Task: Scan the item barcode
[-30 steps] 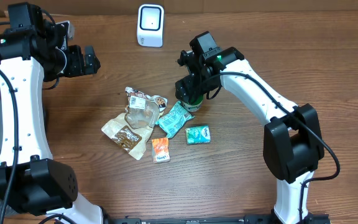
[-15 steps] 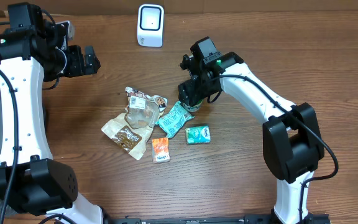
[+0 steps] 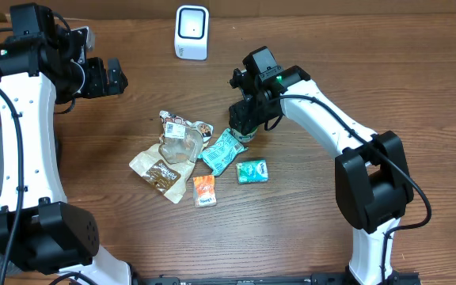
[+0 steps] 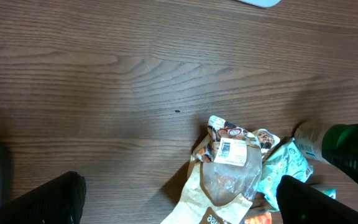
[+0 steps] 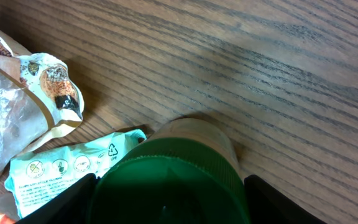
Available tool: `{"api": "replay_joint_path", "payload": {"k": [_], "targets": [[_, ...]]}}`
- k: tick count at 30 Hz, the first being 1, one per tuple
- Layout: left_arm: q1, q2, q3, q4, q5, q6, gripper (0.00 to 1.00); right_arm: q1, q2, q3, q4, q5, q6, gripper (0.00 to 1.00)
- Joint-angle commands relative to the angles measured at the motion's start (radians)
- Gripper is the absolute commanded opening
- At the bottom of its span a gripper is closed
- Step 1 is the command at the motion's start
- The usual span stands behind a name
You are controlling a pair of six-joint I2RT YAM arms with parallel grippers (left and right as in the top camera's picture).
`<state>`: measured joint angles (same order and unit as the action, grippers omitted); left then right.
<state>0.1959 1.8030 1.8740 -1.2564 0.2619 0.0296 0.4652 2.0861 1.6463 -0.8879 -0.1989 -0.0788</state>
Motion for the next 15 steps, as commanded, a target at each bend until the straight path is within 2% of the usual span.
{"api": "replay_joint_path", "payload": {"k": [1,15], "targets": [[-0.006,0.009,0.0,0.001,0.019,0.016,1.0,0.0,0.004,-0.021,0.009,0.008,0.004,0.69],[-0.006,0.009,0.0,0.001,0.019,0.016,1.0,0.001,0.004,-0.043,0.023,0.008,0.003,0.75]]}}
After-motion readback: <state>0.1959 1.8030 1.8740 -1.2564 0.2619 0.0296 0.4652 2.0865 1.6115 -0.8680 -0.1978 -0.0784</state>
